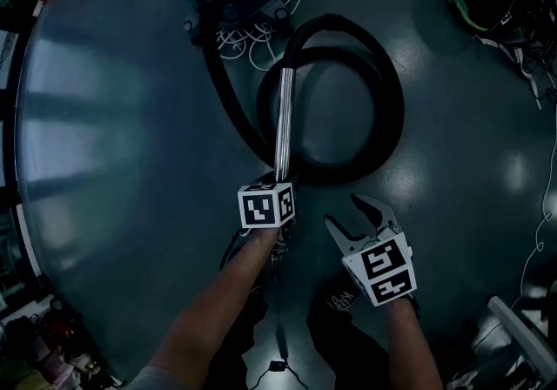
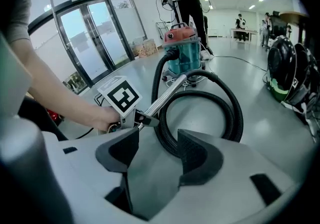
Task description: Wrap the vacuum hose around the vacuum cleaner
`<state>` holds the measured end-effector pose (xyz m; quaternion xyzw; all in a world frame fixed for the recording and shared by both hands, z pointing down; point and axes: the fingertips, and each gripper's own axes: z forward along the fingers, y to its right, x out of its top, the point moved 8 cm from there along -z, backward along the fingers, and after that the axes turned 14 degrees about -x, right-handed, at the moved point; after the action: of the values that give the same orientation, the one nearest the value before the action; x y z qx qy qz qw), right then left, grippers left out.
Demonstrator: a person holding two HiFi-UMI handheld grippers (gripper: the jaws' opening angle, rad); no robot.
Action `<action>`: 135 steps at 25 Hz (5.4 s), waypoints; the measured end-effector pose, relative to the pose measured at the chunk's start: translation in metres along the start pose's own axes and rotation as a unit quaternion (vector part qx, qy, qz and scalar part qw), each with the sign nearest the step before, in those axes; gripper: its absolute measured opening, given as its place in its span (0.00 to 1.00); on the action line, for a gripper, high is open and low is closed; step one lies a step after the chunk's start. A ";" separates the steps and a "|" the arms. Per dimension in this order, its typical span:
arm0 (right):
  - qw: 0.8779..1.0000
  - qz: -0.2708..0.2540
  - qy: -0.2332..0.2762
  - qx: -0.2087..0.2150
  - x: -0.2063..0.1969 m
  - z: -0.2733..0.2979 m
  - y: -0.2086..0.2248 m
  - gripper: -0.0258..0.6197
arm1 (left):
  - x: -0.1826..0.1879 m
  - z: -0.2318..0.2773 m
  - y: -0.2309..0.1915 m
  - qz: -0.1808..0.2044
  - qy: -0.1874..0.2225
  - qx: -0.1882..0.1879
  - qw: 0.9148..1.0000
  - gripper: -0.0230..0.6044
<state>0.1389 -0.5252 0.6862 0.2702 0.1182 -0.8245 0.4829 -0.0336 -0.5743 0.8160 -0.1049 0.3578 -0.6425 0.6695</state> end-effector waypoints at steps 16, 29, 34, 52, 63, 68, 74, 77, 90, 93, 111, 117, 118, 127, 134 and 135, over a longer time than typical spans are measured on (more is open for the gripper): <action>0.977 0.200 0.072 0.030 0.012 0.051 0.035 0.06 | -0.007 0.069 -0.060 -0.027 0.020 0.045 0.998 0.26; 0.981 0.186 0.052 0.018 0.002 0.054 0.042 0.06 | -0.007 0.081 -0.053 0.013 -0.001 0.108 0.994 0.26; 0.979 0.196 0.048 0.017 -0.001 0.051 0.043 0.06 | -0.007 0.079 -0.050 0.014 -0.005 0.096 0.995 0.26; 0.980 0.192 0.042 -0.022 -0.018 0.036 0.035 0.06 | -0.011 0.053 -0.017 0.090 -0.057 0.026 0.994 0.40; 0.963 0.265 0.046 -0.002 -0.016 -0.036 0.006 0.06 | 0.021 -0.037 0.073 0.248 -0.069 -0.028 0.966 0.19; 0.963 0.259 0.072 0.024 0.013 -0.090 -0.012 0.06 | 0.027 -0.094 0.127 0.295 -0.065 -0.052 0.952 0.05; 0.964 0.245 0.102 0.028 0.055 -0.151 -0.027 0.06 | 0.050 -0.163 0.182 0.309 -0.034 -0.077 0.947 0.05; 0.965 0.236 0.115 0.030 0.073 -0.181 -0.032 0.06 | 0.063 -0.196 0.210 0.303 -0.019 -0.090 0.949 0.05; 0.955 0.231 0.185 0.015 0.166 -0.325 -0.064 0.06 | 0.100 -0.361 0.332 0.332 0.041 -0.146 0.931 0.05; 0.951 0.220 0.217 0.012 0.190 -0.364 -0.071 0.06 | 0.107 -0.397 0.357 0.344 0.056 -0.166 0.922 0.05; 0.924 0.113 0.365 -0.021 0.272 -0.569 -0.064 0.06 | 0.122 -0.553 0.517 0.434 0.174 -0.225 0.855 0.05; 0.916 0.084 0.391 -0.007 0.280 -0.603 -0.063 0.06 | 0.123 -0.570 0.545 0.444 0.195 -0.218 0.847 0.05; 0.916 0.079 0.392 -0.011 0.282 -0.607 -0.064 0.06 | 0.124 -0.573 0.549 0.446 0.197 -0.220 0.845 0.05; 0.901 0.087 0.425 -0.033 0.300 -0.640 -0.107 0.06 | 0.125 -0.617 0.555 0.478 0.201 -0.263 0.814 0.05; 0.886 0.108 0.448 -0.049 0.309 -0.657 -0.143 0.06 | 0.124 -0.650 0.545 0.488 0.205 -0.286 0.799 0.05; 0.884 0.105 0.452 -0.055 0.310 -0.659 -0.146 0.06 | 0.123 -0.653 0.545 0.489 0.206 -0.289 0.797 0.05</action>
<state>0.1117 -0.3782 -0.0415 0.5976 0.3395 -0.5497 0.4749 -0.0166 -0.3981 -0.0252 0.0299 0.6600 -0.1022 0.7437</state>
